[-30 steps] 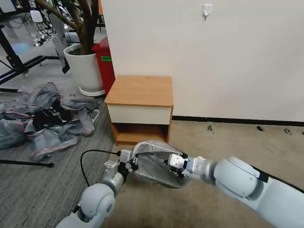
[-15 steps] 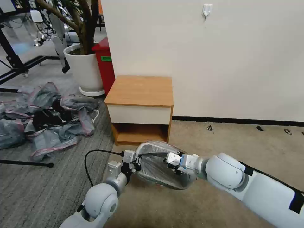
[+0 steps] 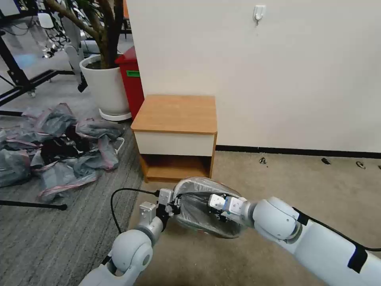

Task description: Pick up the garbage bag from the table and place it over the trash can.

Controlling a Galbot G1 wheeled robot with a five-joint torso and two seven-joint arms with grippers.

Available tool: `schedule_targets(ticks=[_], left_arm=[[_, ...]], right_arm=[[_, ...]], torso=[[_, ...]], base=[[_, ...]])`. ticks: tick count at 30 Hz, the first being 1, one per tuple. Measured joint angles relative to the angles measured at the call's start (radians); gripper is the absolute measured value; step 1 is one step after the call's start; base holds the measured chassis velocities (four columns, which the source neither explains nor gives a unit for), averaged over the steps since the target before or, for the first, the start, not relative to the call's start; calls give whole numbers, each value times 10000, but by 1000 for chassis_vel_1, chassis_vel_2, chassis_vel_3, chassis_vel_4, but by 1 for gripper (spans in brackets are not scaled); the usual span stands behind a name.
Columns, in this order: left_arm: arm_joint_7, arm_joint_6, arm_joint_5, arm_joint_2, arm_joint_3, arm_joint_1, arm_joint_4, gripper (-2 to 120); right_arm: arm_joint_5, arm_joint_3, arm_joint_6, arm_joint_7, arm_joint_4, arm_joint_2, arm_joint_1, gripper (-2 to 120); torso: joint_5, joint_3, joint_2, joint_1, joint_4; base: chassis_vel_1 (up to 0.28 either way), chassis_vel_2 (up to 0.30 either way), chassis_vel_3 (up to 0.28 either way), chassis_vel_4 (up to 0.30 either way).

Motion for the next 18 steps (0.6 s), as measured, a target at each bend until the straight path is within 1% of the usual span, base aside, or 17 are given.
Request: schedule_targets(ticks=[2,18], left_arm=[[-3,-1,2,-27,4,-1,4,3],[-32,-47,11,-116,129,-143,185,3]], right_arm=[[-90,48,4,-3,-402,231,-116,0],[-416,347,12,29,-930,754,-457,0]], torso=[[0,0,0,0,-1],[0,0,0,1,0]], base=[[0,0,0,0],[0,0,0,0]])
